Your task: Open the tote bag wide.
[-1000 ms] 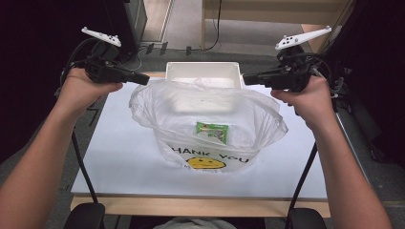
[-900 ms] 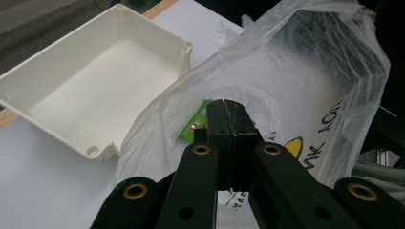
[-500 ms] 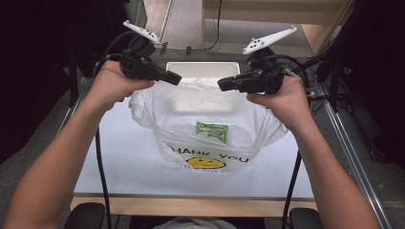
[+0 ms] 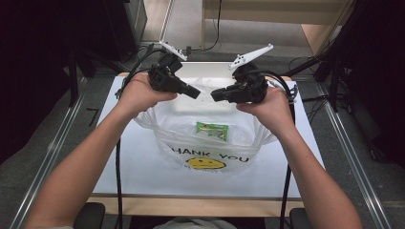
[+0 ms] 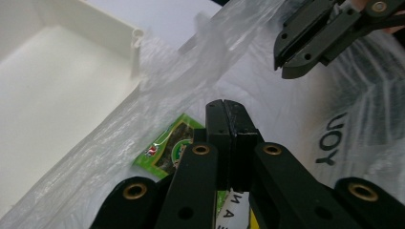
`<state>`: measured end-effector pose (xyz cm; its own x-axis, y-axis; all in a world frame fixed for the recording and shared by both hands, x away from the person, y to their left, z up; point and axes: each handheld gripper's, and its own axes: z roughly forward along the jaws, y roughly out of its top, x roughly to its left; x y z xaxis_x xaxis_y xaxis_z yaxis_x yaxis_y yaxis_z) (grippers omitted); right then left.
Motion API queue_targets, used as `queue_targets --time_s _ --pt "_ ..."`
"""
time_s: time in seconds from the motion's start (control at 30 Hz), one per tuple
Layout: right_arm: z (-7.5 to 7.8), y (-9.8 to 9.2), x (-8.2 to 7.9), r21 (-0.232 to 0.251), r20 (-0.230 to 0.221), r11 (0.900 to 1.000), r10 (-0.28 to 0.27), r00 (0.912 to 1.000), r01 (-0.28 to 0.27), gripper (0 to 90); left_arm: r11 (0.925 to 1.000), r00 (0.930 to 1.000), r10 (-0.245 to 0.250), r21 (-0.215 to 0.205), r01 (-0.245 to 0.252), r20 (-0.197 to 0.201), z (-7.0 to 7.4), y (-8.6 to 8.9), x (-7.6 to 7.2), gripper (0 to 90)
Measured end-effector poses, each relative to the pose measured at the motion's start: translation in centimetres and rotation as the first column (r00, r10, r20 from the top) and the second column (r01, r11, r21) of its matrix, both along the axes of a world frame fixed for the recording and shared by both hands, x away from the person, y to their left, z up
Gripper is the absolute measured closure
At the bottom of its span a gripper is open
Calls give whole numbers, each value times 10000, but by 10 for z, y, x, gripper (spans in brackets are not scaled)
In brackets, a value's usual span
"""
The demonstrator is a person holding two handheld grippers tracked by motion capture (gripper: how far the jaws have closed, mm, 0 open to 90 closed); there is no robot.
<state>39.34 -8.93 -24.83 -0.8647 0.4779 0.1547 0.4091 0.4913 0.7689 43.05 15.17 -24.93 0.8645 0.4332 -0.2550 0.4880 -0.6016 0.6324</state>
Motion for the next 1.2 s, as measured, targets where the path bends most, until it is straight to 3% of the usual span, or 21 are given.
queue_targets --time_s 0.13,0.2,0.47,0.57,0.9,1.2 --pt "-19 -1 6 -219 -121 9994 -273 9996 270 883 9998 9997 187 83 -185 -175 -14 -1 3 900" --pt "-26 -2 8 -288 -254 9987 -439 9987 432 884 9988 9994 322 365 -316 -156 -23 0 5 900" --pt "-51 -7 17 -542 -378 9950 -858 9956 837 889 9969 9966 757 240 -749 -339 -48 4 10 900" --pt "-58 -10 19 -545 -493 9940 -974 9940 947 892 9956 9960 851 414 -839 -289 -57 6 11 900" --pt "-80 -14 21 -833 -397 9887 -1286 9909 1250 899 9924 9920 1204 319 -1192 -390 -78 10 11 900" --pt "-108 -19 24 -881 -635 9844 -1583 9853 1525 900 9882 9878 1478 490 -1454 -493 -101 12 9 900"
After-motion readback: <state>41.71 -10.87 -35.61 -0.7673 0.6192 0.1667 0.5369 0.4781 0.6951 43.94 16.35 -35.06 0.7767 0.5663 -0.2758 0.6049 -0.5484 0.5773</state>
